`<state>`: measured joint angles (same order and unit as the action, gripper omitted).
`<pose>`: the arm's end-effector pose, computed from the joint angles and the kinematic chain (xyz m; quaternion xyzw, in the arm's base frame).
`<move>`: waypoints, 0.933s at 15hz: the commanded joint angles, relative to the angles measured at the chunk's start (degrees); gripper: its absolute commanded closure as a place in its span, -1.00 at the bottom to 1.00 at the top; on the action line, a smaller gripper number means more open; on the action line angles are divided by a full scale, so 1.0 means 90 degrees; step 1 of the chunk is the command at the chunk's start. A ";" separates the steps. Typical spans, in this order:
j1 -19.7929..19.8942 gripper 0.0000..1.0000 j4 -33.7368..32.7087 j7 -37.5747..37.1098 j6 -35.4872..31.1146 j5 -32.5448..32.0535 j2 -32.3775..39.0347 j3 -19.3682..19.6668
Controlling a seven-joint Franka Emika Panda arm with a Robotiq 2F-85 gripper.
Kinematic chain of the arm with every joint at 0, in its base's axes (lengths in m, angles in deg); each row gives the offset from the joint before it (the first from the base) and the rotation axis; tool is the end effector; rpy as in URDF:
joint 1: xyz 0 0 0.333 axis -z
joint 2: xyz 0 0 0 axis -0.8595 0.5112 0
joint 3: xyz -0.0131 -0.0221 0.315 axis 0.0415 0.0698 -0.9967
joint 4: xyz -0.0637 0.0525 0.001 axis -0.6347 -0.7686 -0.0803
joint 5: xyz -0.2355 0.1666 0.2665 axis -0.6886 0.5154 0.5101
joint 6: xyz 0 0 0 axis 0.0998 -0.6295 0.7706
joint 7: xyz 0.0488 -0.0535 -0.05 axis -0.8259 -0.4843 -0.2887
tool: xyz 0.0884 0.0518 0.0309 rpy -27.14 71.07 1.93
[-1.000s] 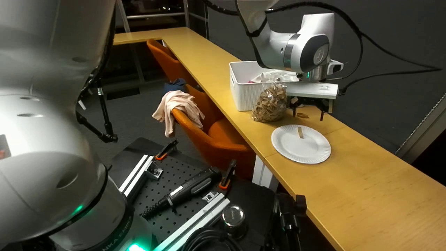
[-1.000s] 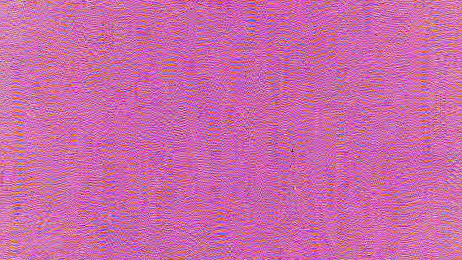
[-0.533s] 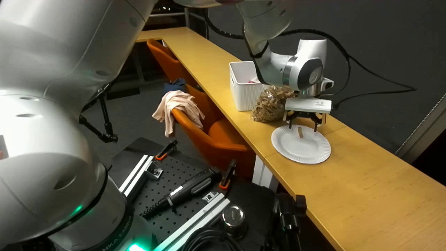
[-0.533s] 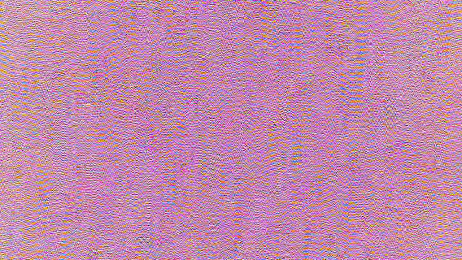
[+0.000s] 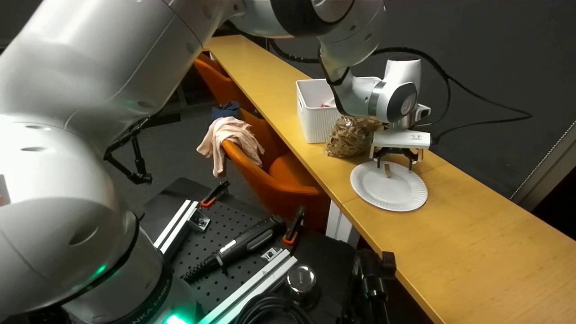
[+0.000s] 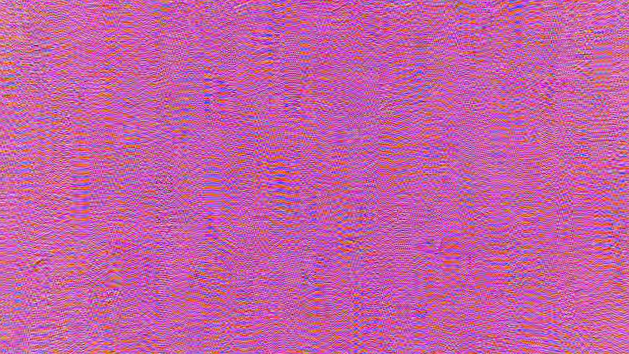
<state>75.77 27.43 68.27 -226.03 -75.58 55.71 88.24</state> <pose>0.6629 -0.2713 0.1437 0.9919 0.0713 0.0288 0.1011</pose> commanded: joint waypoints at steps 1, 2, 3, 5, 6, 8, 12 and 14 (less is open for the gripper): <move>0.0126 -1.00 -0.0511 0.0137 0.0024 -0.0122 0.0312 -0.0144; 0.0124 -1.00 -0.0571 0.0153 0.0029 -0.0123 0.0346 -0.0151; 0.0116 -1.00 -0.0640 0.0168 0.0027 -0.0133 0.0389 -0.0150; 0.0130 -1.00 -0.0781 0.0209 0.0048 -0.0125 0.0482 -0.0168; 0.0133 -1.00 -0.0861 0.0225 0.0079 -0.0120 0.0530 -0.0178; 0.0097 -1.00 -0.0972 0.0222 0.0104 -0.0138 0.0611 -0.0172; 0.0090 -1.00 -0.0901 0.0227 0.0106 -0.0097 0.0604 -0.0243; 0.0092 -1.00 -0.0868 0.0217 0.0106 -0.0083 0.0596 -0.0273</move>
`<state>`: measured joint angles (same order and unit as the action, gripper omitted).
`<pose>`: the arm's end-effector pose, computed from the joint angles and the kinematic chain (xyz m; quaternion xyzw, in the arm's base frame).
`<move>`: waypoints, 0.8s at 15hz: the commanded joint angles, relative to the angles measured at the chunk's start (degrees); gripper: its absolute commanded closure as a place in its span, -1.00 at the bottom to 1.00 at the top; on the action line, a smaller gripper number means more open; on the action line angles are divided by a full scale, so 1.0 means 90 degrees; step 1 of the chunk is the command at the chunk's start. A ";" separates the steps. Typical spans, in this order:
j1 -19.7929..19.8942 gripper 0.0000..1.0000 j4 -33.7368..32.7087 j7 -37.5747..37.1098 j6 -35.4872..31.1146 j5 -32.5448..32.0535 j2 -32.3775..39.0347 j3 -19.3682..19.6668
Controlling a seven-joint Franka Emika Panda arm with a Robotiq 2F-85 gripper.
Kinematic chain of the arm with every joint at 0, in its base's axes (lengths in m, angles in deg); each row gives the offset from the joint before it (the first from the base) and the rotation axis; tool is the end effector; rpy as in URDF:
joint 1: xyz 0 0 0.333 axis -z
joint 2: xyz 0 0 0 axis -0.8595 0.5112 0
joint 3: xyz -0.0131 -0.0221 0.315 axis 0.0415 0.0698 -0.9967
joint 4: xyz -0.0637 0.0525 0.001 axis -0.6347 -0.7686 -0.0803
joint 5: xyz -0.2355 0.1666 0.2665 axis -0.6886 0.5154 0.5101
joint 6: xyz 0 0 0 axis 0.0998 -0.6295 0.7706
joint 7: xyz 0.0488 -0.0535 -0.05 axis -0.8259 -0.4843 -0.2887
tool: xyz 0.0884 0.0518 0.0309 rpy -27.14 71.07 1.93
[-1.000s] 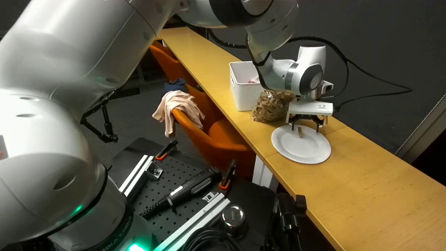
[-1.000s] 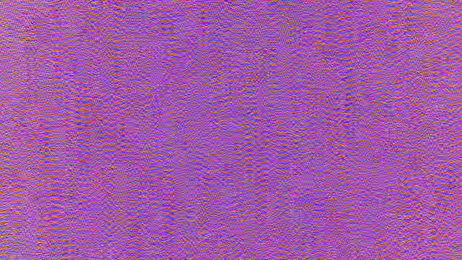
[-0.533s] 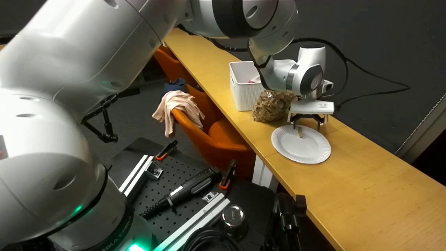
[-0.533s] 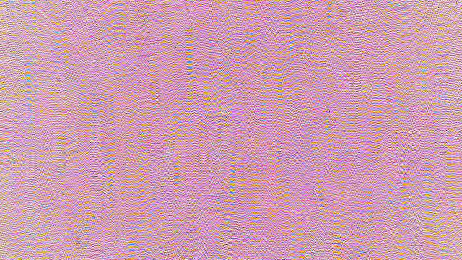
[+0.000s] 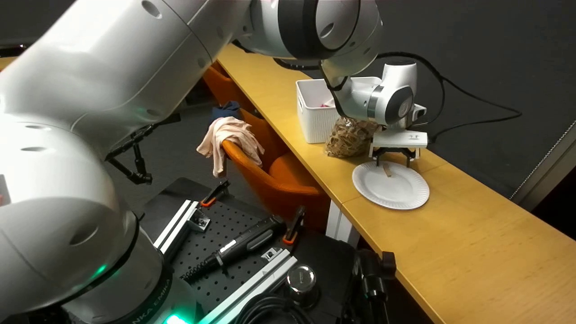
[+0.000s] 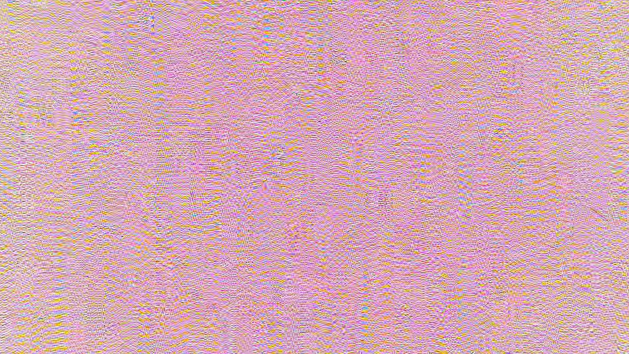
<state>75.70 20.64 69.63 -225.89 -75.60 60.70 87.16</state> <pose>0.6875 -0.2641 0.1295 0.9894 0.0930 0.0431 0.1030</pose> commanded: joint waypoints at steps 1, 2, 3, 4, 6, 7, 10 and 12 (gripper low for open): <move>0.0092 -1.00 -0.0080 0.0042 0.0090 -0.0078 0.0017 -0.0151; 0.0077 -1.00 -0.0044 0.0014 0.0083 -0.0088 -0.0007 -0.0134; 0.0066 -1.00 0.0016 -0.0013 0.0063 -0.0092 -0.0047 -0.0120; 0.0070 -1.00 0.0080 -0.0020 0.0041 -0.0089 -0.0088 -0.0117; 0.0078 -1.00 0.0211 -0.0038 -0.0020 -0.0084 -0.0159 -0.0110; 0.0092 -1.00 0.0258 -0.0039 -0.0043 -0.0072 -0.0177 -0.0117; 0.0109 -0.50 0.0400 -0.0051 -0.0096 -0.0067 -0.0223 -0.0116; 0.0090 -0.31 0.0554 -0.0114 -0.0152 -0.0065 -0.0313 -0.0097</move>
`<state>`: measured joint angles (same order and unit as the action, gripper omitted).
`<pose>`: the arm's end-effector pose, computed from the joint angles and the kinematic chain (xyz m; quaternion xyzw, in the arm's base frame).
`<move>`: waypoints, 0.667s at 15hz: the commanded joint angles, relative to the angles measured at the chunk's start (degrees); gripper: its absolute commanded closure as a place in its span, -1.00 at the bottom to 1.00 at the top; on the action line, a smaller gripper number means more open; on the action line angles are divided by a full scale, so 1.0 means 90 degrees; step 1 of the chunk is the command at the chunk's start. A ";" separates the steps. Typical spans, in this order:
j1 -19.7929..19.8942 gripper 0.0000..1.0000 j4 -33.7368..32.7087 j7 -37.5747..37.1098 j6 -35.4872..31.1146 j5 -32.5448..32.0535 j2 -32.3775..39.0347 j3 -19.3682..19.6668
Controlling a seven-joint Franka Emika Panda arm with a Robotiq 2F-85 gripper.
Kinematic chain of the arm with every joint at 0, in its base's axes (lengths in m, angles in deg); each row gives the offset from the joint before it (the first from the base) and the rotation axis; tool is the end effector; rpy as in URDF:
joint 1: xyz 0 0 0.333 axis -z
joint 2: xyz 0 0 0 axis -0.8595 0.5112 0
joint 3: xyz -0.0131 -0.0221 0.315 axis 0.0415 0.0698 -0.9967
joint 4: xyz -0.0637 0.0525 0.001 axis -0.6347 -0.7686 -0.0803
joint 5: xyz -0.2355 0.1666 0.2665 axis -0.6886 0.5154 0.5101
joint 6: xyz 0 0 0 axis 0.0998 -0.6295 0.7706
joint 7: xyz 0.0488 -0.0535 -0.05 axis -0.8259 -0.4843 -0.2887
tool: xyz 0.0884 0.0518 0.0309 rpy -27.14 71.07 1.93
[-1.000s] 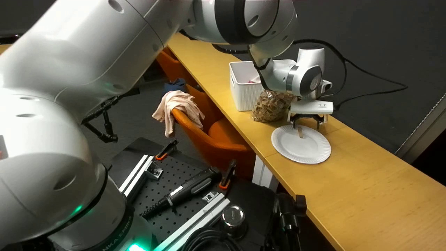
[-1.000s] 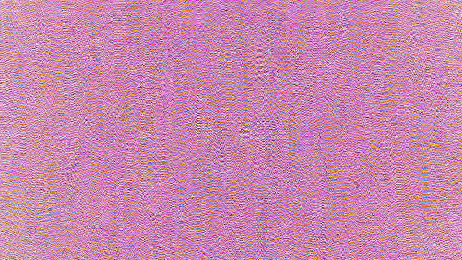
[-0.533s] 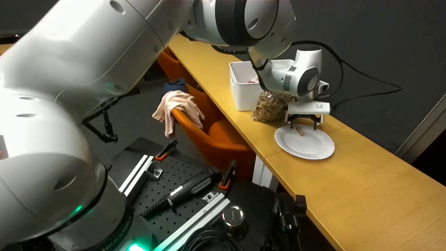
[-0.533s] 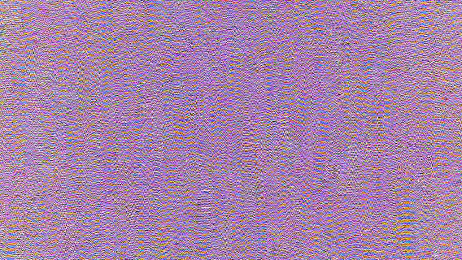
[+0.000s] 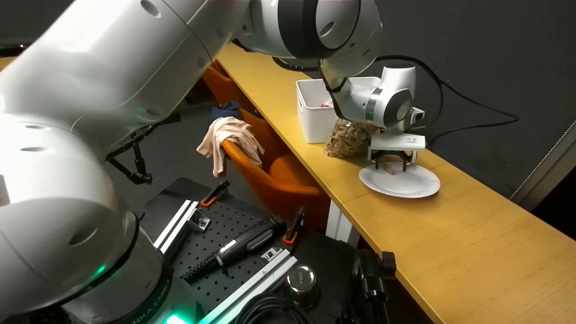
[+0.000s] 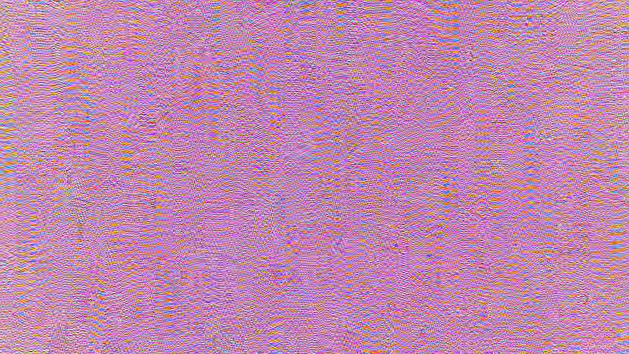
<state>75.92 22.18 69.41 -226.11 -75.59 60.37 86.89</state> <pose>0.6805 -0.2625 0.1225 0.9905 0.0902 0.0363 0.0972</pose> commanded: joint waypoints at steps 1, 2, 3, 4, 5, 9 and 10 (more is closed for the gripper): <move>0.0061 -0.17 0.0457 -0.0101 -0.0152 -0.0069 -0.0328 -0.0065; 0.0060 -0.02 0.0523 -0.0122 -0.0174 -0.0065 -0.0374 -0.0065; 0.0061 0.15 0.0575 -0.0146 -0.0182 -0.0054 -0.0418 -0.0067; 0.0060 0.28 0.0641 -0.0178 -0.0179 -0.0044 -0.0478 -0.0062; 0.0070 0.46 0.0702 -0.0200 -0.0178 -0.0026 -0.0538 -0.0065; 0.0065 0.98 0.0954 -0.0394 -0.0166 0.0028 -0.0793 -0.0059; 0.0067 1.00 0.1015 -0.0436 -0.0167 0.0038 -0.0856 -0.0060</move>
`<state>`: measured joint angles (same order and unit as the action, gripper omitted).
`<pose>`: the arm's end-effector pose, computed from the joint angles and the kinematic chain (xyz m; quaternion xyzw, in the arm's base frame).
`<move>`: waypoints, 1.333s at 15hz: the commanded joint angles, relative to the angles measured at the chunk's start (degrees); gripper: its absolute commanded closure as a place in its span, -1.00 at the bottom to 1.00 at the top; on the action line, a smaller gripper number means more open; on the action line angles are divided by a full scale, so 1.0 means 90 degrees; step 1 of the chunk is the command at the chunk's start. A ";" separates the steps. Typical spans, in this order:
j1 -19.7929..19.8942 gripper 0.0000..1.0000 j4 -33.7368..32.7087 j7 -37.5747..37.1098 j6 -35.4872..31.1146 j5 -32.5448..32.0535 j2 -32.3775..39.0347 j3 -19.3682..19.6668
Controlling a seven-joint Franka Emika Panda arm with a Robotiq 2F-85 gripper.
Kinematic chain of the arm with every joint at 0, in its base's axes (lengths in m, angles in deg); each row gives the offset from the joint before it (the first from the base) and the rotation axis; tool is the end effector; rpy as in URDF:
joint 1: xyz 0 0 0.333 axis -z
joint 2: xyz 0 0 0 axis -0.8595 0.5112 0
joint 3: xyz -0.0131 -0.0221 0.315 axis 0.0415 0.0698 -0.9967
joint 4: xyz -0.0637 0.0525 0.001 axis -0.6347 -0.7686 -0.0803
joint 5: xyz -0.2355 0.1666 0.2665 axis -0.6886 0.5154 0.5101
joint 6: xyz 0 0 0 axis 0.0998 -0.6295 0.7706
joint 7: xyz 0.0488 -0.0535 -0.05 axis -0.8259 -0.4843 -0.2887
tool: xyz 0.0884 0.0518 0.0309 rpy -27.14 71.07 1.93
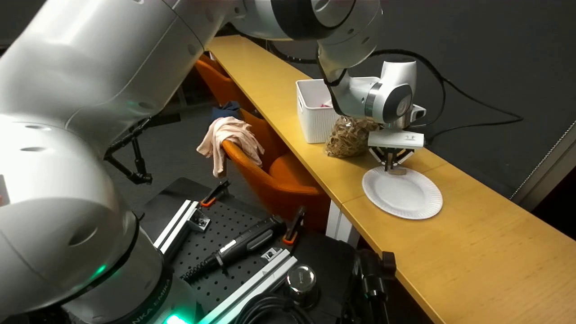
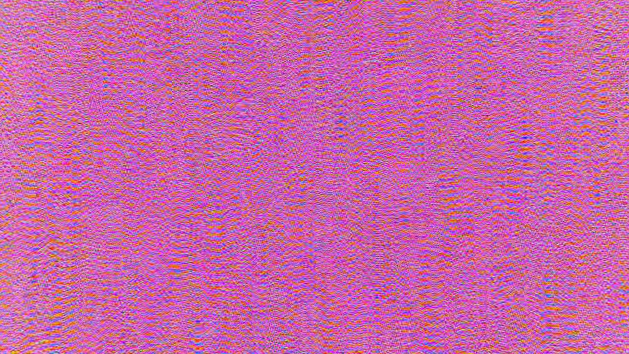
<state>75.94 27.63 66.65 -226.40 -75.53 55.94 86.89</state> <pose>0.6658 -0.2597 0.1389 0.9933 0.0627 0.0336 0.0913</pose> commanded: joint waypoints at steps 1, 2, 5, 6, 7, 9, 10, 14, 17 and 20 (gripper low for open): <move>0.0074 1.00 0.0497 -0.0163 -0.0131 0.0049 -0.0455 -0.0066; 0.0069 1.00 0.0606 -0.0242 -0.0124 0.0072 -0.0569 -0.0057; 0.0030 1.00 0.0979 -0.0501 -0.0100 0.0098 -0.0974 0.0011; 0.0016 1.00 0.1080 -0.0601 -0.0107 0.0101 -0.1095 0.0040; -0.0014 1.00 0.1240 -0.0723 -0.0113 0.0092 -0.1275 0.0086; -0.0072 1.00 0.1581 -0.0950 -0.0150 0.0048 -0.1695 0.0198; -0.0105 1.00 0.1737 -0.1051 -0.0169 0.0011 -0.1922 0.0261; -0.0357 1.00 0.2282 -0.1423 -0.0359 -0.0275 -0.2833 0.0592; -0.0716 1.00 0.2377 -0.1829 -0.0474 -0.0844 -0.3340 0.0878; -0.1071 1.00 0.2292 -0.2242 -0.0425 -0.1472 -0.3613 0.0965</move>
<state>69.72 46.80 50.03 -229.72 -84.15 26.67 94.07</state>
